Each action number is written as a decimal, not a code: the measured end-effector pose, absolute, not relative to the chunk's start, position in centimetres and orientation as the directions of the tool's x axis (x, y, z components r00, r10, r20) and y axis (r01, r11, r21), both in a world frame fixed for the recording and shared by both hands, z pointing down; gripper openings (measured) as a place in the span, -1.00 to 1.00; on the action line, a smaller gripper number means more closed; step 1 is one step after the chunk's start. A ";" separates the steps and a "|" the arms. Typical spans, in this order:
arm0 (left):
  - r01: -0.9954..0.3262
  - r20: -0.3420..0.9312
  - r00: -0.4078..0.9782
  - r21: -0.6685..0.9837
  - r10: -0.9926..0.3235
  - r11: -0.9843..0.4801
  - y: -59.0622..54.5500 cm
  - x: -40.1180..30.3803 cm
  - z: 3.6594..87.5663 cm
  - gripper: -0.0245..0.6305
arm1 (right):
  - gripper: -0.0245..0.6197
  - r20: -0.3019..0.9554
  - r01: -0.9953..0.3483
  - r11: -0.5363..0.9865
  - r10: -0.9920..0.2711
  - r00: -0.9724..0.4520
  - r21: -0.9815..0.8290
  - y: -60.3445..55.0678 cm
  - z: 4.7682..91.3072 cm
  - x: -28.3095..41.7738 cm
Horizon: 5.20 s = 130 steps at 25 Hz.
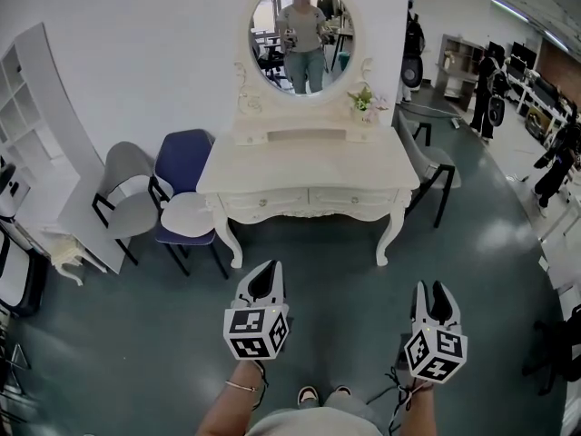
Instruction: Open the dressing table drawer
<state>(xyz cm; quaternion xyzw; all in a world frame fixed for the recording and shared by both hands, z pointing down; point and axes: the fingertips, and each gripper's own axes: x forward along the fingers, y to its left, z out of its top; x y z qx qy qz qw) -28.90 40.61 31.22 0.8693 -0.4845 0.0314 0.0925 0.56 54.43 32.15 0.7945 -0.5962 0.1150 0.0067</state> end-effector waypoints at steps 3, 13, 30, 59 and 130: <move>-0.849 0.166 0.528 0.140 -0.833 -0.510 40.1 -29.4 32.4 -0.86 | -0.47 0.213 -0.945 -0.301 -0.939 0.270 -0.129 54.5 33.2 0.3; -0.848 0.181 0.529 0.137 -0.829 -0.512 35.9 -27.9 33.3 -0.86 | -0.51 0.225 -0.937 -0.323 -0.930 0.289 -0.132 50.7 33.9 2.2; -0.882 0.172 0.470 0.137 -0.865 -0.452 23.3 -20.1 32.0 -0.86 | -0.53 0.198 -0.957 -0.256 -0.954 0.226 -0.139 35.8 31.7 11.6; -0.889 0.208 0.454 0.165 -0.866 -0.427 8.3 -11.2 33.9 -0.86 | -0.57 0.250 -0.952 -0.256 -0.945 0.210 -0.168 21.3 35.1 20.8; -0.909 0.368 0.415 0.148 -0.832 -0.389 -25.7 -5.4 39.5 -0.86 | -0.56 0.384 -0.955 -0.225 -0.913 0.138 -0.192 -13.8 39.3 25.4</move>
